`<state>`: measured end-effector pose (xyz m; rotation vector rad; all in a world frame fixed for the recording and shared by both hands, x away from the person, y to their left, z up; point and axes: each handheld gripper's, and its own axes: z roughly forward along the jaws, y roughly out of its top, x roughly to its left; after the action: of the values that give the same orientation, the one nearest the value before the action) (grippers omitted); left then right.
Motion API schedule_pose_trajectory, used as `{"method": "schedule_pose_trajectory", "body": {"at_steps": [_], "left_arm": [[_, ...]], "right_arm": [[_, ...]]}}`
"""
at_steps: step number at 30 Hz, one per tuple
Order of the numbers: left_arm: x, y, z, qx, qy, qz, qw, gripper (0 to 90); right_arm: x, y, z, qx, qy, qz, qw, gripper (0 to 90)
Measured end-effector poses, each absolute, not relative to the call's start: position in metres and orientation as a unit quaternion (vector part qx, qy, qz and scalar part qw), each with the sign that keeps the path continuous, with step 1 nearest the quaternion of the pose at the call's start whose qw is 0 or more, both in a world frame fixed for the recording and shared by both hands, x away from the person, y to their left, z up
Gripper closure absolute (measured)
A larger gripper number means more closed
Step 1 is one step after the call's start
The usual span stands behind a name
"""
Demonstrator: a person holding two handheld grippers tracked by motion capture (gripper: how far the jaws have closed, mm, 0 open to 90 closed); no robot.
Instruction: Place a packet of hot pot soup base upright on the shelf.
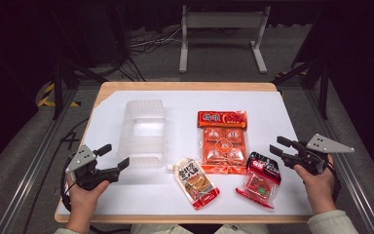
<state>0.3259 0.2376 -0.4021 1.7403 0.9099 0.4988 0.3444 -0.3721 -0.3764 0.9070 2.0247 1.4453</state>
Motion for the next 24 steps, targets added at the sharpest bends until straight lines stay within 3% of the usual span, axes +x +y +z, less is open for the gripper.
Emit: {"method": "schedule_pose_trajectory", "body": {"at_steps": [24], "left_arm": [[0.326,0.237,-0.403,0.728,0.387,0.214,0.525,18.1]], "right_arm": [[0.425,-0.36,-0.347,0.359,0.751,0.506,0.225,40.3]]}}
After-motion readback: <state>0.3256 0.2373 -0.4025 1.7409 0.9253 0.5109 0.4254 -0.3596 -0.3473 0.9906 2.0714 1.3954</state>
